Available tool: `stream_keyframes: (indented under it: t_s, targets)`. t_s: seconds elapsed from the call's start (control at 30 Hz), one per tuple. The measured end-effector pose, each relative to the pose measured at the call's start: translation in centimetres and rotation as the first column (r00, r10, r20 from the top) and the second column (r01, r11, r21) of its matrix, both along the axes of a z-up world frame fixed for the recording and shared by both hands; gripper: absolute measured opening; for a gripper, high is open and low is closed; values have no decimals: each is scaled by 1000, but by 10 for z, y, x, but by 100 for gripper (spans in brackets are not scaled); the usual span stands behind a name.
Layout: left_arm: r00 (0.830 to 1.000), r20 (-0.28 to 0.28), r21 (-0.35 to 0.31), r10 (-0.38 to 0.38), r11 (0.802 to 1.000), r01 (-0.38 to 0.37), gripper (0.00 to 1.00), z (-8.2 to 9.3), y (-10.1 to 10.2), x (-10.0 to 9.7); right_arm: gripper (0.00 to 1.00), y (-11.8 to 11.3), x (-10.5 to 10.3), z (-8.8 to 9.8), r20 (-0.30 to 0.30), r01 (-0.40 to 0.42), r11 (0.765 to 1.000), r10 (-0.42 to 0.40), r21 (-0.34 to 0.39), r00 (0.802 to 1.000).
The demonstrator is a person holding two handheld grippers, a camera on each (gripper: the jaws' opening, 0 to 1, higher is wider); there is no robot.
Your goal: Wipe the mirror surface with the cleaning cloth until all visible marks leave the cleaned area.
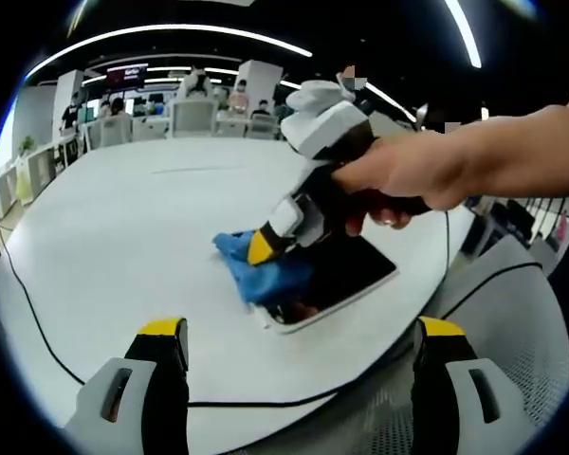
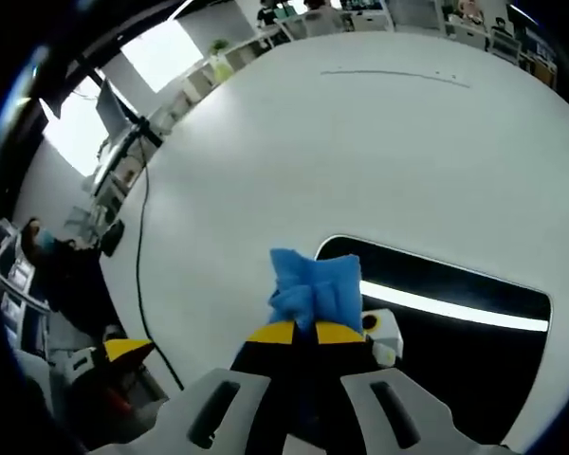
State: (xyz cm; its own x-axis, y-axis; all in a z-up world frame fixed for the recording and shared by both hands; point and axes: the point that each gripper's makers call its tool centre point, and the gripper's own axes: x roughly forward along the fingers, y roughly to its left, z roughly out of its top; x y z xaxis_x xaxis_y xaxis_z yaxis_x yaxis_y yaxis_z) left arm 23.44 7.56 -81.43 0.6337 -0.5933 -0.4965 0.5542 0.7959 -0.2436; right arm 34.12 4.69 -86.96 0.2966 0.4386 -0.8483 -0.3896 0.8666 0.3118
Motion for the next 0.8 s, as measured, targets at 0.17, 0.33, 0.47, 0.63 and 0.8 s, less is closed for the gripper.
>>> stream_keyframes:
  t_s: [0.17,0.33,0.47,0.63,0.8]
  targets:
    - [1000,4,-4,19,1000,-19,99,1,2,2,0,0,-1,1,-11,12,1000,-12,12,1000]
    - [1000,-5,1,16,1000,-16,99,-1,2,0,0,-2,0,1,10,-8,1000,8,18,1000]
    - [1000,-1,1,19,1000,-19,99,0,2,1,0,-8,-1,1,19,-9,1000,9,9,1000]
    - [1000,-1,0,26,1000,-26,99,0,3,2,0,-25,-2,1,29,-4,1000,4,13,1000]
    - [1000,-3,3,25,1000,-25,99,0,3,1,0,-39,1,1,23,19,999,-19,27,1000]
